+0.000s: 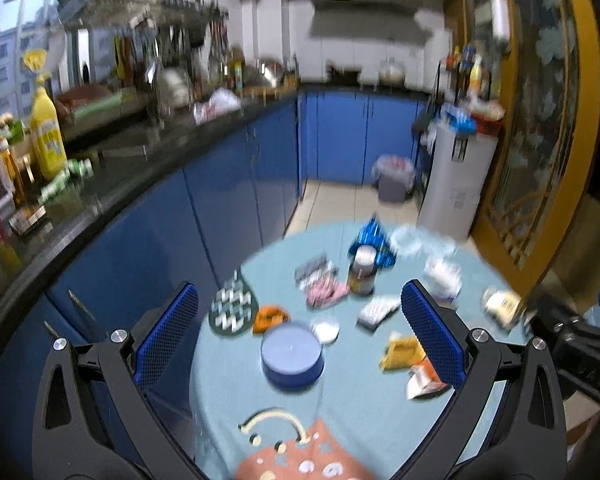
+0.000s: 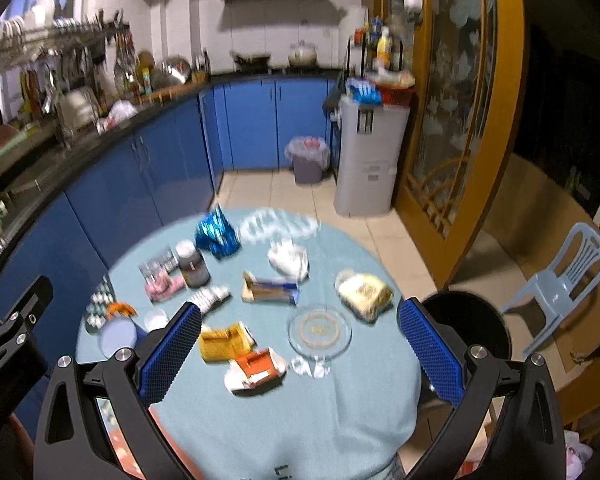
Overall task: Collect trash
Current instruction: 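Move both tools toward the trash items on the table, then grasp the orange paper box with the right tool while the left tool grasps the blue cup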
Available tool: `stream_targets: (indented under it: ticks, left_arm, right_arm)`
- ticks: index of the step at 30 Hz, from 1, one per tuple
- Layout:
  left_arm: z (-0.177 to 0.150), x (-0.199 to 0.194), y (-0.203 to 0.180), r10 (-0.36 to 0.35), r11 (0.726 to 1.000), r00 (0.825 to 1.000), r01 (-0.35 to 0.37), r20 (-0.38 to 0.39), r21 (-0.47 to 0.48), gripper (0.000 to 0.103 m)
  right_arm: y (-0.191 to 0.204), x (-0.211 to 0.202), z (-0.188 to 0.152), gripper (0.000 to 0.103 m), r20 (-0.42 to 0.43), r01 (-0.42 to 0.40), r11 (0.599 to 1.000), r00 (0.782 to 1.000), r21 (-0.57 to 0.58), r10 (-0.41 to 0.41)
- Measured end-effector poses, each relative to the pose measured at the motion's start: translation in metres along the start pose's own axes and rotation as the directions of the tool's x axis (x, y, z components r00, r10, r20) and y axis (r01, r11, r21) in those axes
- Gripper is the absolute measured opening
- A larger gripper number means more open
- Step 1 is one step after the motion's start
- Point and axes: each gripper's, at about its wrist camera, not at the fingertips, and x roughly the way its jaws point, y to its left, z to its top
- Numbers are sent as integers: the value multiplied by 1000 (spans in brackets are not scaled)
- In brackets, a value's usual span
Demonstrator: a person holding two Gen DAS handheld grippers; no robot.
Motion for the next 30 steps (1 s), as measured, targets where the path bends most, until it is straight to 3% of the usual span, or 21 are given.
stream_targets:
  ticks: [4, 10, 13, 19, 30]
  left_arm:
    - [-25, 41, 2, -7, 1000, 989, 11, -148, 28, 100]
    - [-57, 88, 12, -5, 1000, 946, 15, -323, 26, 100]
    - [-59, 106, 18, 23, 1000, 936, -18, -351, 17, 100]
    - [-60, 131, 19, 19, 1000, 911, -17, -412, 9, 100]
    - [-61, 176, 12, 39, 999, 893, -25, -447, 38, 100]
  right_arm:
    - [-3, 42, -19, 97, -134, -2, 1000, 991, -25, -1]
    - [6, 98, -55, 97, -311, -46, 996, 950, -78, 20]
    - [14, 110, -61, 97, -350, -79, 992, 936, -99, 40]
    - [26, 138, -65, 97, -407, -109, 987, 912, -120, 51]
    - [46, 175, -72, 97, -484, -110, 982, 875, -156, 21]
